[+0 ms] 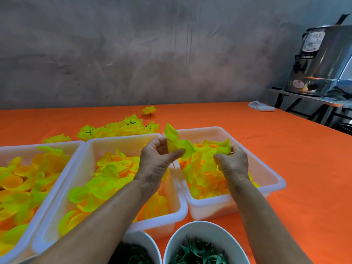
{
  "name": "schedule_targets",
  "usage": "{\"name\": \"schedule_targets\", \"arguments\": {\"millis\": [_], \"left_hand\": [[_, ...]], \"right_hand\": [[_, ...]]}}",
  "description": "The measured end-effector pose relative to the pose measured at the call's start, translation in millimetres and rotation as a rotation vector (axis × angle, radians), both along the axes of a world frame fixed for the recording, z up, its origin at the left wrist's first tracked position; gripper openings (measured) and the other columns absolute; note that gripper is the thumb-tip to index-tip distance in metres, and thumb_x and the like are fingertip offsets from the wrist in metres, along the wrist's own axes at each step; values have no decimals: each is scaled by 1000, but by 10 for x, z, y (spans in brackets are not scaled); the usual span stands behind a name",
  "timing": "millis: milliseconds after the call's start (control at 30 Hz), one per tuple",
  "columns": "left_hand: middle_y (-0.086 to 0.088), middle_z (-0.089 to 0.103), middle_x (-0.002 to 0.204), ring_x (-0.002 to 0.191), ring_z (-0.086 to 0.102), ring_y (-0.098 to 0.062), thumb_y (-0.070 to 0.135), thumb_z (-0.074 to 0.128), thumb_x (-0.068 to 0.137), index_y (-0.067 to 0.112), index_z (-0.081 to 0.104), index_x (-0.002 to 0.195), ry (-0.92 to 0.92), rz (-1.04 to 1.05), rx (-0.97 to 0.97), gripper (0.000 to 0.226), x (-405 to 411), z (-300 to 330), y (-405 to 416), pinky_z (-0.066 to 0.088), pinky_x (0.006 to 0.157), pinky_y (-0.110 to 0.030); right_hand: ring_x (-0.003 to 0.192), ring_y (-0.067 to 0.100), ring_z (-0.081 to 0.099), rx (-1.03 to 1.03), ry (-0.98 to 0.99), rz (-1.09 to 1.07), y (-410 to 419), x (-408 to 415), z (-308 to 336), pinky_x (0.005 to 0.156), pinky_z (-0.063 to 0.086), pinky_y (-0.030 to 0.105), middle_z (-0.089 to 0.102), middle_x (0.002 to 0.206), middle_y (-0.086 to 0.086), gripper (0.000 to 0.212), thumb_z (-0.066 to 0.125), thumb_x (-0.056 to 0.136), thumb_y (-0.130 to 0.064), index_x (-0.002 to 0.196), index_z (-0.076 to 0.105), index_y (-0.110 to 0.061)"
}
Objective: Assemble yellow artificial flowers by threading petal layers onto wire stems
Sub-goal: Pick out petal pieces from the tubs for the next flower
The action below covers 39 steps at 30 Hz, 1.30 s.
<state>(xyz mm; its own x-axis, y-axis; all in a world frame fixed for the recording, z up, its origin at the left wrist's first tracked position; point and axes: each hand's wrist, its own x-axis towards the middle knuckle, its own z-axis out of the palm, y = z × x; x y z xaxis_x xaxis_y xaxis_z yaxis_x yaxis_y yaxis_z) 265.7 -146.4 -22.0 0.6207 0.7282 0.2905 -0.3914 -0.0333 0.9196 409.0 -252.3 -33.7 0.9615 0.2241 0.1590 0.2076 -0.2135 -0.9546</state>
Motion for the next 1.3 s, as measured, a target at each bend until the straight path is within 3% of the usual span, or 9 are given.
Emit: {"name": "schedule_targets", "arguments": {"millis": [167,300,433,533,633,733,900,1100,1300], "left_hand": [[-15,65,90,81,64,-21,-10,67,77,-2,58,94,0,11,-13,21,-2,1,-7,57,72,-29],[-4,70,83,69,69,-14,2,60,88,10,62,93,1,-41,-42,10,-19,25,-32,57,56,-28],[-9,70,94,76,69,-17,8,56,91,8,59,111,33,-121,23,20,-17,36,-90,56,58,-27],[-18,68,103,82,69,-25,8,56,91,4,55,117,30,-126,26,26,-15,33,-101,57,60,-27],[-19,68,105,86,68,-32,8,56,91,2,53,118,31,-132,18,28,-10,30,-98,57,60,-28],[-11,69,97,80,69,-25,5,55,91,2,52,119,44,-196,33,28,-5,20,-119,57,59,-27],[-8,70,94,77,71,-22,-13,51,86,13,54,115,104,-263,118,39,4,-1,-143,59,59,-32],[-6,62,78,66,59,-17,-4,51,90,10,65,89,128,-159,105,20,-5,24,-124,56,54,-27],[0,65,69,61,61,-8,1,65,84,11,65,82,130,-8,279,10,-13,-37,-67,50,53,-22]], "right_hand": [[95,32,61,-59,-32,-51,-25,-7,26,81,46,34,67,99,15,38,65,72,-2,109,60,-9],[113,33,55,-145,-56,-98,-51,-12,39,91,41,34,61,120,18,54,63,76,-4,128,50,-9],[126,36,37,-335,-301,-214,-46,-128,52,99,34,42,49,134,11,62,68,75,-18,133,47,-12],[115,31,50,-124,-549,-68,-23,-194,105,97,35,39,62,119,10,37,70,81,-28,111,65,-7],[88,12,62,196,-338,410,-63,-320,203,81,45,30,71,88,1,36,55,84,-41,89,72,-11],[74,0,59,180,-285,675,-67,-354,209,71,48,22,69,77,-12,14,65,79,-34,82,71,-21],[78,7,55,199,-264,677,-33,-320,163,73,49,26,69,82,-1,17,67,83,-2,89,72,-17],[62,-4,58,291,-154,641,-24,-306,178,62,47,12,67,64,-16,25,59,85,6,83,70,-16],[52,-2,58,380,-73,610,-33,-278,151,52,47,13,66,58,-12,15,60,85,5,87,66,-9]]}}
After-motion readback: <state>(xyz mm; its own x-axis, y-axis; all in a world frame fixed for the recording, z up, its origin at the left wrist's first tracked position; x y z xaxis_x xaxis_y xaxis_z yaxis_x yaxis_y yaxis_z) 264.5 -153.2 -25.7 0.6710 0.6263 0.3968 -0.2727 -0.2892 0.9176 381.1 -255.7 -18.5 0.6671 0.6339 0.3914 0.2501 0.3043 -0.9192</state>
